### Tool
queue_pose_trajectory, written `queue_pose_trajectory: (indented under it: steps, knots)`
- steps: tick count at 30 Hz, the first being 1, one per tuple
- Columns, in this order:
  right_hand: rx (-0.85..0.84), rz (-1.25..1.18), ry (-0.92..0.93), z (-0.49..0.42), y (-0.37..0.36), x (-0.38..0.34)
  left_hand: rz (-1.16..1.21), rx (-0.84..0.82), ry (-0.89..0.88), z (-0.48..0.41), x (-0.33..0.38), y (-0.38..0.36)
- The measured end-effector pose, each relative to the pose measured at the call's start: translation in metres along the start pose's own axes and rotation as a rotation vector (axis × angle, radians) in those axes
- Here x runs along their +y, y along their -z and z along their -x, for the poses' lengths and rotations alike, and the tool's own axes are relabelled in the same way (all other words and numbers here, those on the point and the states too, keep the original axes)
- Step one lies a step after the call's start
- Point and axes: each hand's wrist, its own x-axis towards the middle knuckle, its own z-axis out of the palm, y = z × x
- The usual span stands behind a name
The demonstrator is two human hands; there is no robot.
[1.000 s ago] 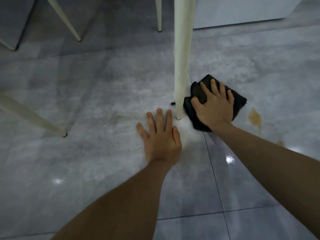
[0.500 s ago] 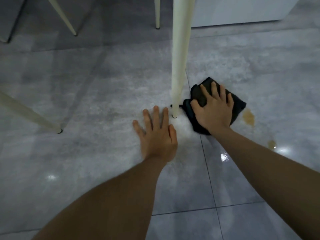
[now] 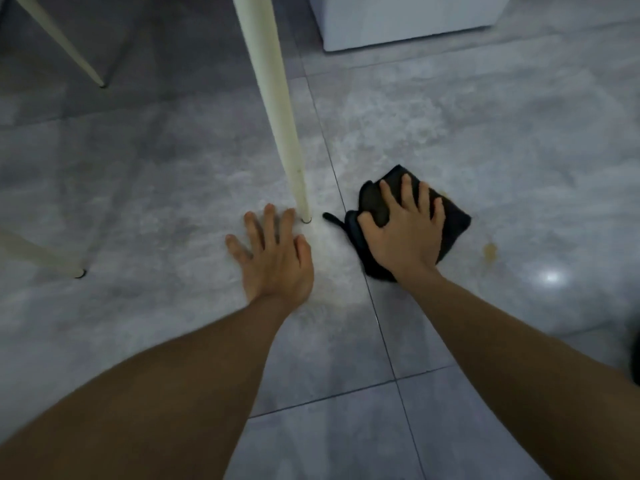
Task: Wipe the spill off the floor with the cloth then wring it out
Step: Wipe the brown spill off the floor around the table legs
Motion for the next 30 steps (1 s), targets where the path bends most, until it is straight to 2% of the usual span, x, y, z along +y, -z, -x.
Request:
queue_pose_trajectory:
  steps: [3, 5, 6, 9, 11, 14, 17, 19, 21, 24, 27, 29, 30]
  knots:
    - [0.016, -0.018, 0.132, 0.04, 0.0, 0.005, 0.077, 0.132, -0.045, 0.005, -0.002, -0.003]
    - [0.075, -0.045, 0.181, 0.088, 0.002, 0.034, 0.192, 0.303, -0.165, 0.013, -0.003, -0.003]
    - [0.085, -0.054, 0.164, 0.106, 0.005, 0.053, 0.234, 0.327, -0.241, 0.018, -0.002, -0.002]
    - [0.066, -0.018, 0.046, 0.109, 0.016, 0.099, 0.276, 0.208, -0.539, 0.039, 0.017, 0.002]
    - [0.072, 0.006, -0.035, 0.08, 0.02, 0.103, 0.306, 0.129, -0.65, 0.043, 0.038, 0.0]
    - [0.049, -0.003, -0.116, 0.052, 0.015, 0.085, 0.241, 0.072, -0.571, 0.023, 0.076, -0.01]
    - [0.081, -0.012, 0.006, 0.091, 0.013, 0.094, 0.087, -0.028, -0.378, 0.0, 0.096, -0.019]
    - [0.111, -0.032, 0.04, 0.127, 0.013, 0.116, 0.03, -0.017, -0.343, -0.001, 0.099, -0.023]
    - [0.116, -0.045, -0.007, 0.138, 0.016, 0.138, 0.0, -0.011, -0.347, 0.002, 0.099, -0.023]
    - [0.092, 0.013, -0.13, 0.098, 0.025, 0.151, -0.018, -0.024, -0.34, 0.002, 0.1, -0.023]
    - [0.103, -0.007, -0.278, 0.018, 0.028, 0.136, -0.015, -0.01, -0.337, -0.001, 0.1, -0.026]
    - [0.083, -0.013, -0.298, -0.019, 0.024, 0.109, -0.012, -0.011, -0.349, -0.002, 0.1, -0.027]
    - [0.072, -0.01, -0.251, -0.025, 0.021, 0.093, -0.008, -0.012, -0.354, -0.002, 0.1, -0.027]
